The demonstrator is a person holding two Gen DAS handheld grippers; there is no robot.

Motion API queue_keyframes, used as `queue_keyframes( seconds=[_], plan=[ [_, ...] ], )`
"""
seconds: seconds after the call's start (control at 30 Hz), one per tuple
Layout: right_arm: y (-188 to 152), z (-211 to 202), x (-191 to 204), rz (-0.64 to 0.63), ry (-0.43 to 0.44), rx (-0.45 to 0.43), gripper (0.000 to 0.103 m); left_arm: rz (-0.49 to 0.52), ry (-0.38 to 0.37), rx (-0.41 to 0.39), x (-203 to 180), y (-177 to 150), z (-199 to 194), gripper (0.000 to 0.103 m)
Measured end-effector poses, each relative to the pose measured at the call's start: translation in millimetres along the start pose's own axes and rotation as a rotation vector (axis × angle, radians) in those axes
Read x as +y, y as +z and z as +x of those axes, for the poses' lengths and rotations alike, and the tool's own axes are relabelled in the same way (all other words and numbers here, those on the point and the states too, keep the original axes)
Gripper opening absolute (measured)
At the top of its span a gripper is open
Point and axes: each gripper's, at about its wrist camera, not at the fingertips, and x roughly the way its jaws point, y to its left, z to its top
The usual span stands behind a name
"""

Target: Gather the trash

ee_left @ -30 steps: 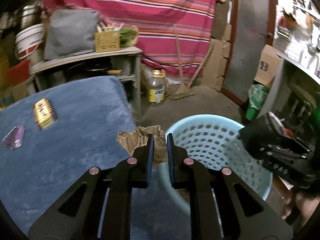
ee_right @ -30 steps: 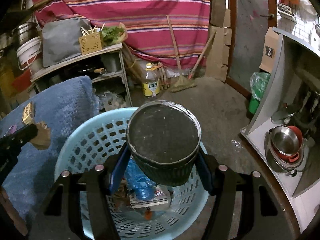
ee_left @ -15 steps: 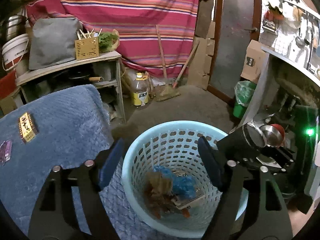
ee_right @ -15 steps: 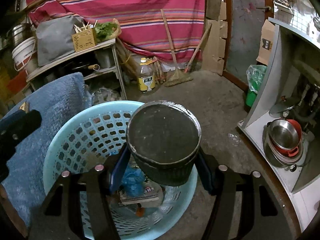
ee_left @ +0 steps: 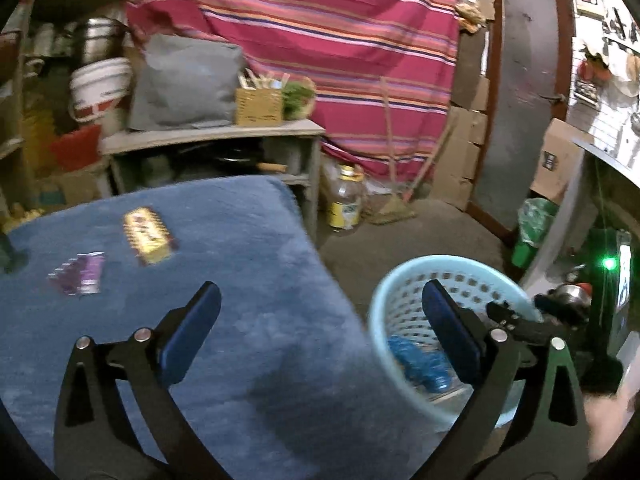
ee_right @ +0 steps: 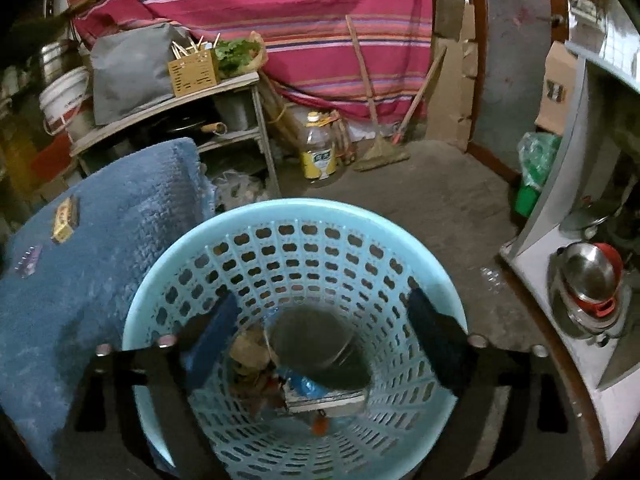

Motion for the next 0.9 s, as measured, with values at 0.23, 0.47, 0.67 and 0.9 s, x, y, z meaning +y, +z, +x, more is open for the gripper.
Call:
queue_keyframes(
  seconds=[0.23,0.47,0.67,0.9],
  plan=[
    [-3.6,-17.7,13.2,0.002,-0.046,-0.039,0.099,0.041,0.085,-0.023,32.9,-12.0,-43.7,0.098],
    [-8.3,-85.2,49.5,-0.064,0.062,-0.183,0.099,0.037,0.165,-0.075,75.1,-28.9,-99.0,0.098],
    [-34.2,-138.5,111.0,-0.158,0.148,-0.233,0.099,-0.007,0.22,-0.09,120.6,-41.9,-148.5,0.098],
    [-74.2,-183.5,161.5,-0.188,0.24,-0.263,0.099,-0.133,0.344,-0.092,183.4,-78.4,-196.2,0.098]
  ],
)
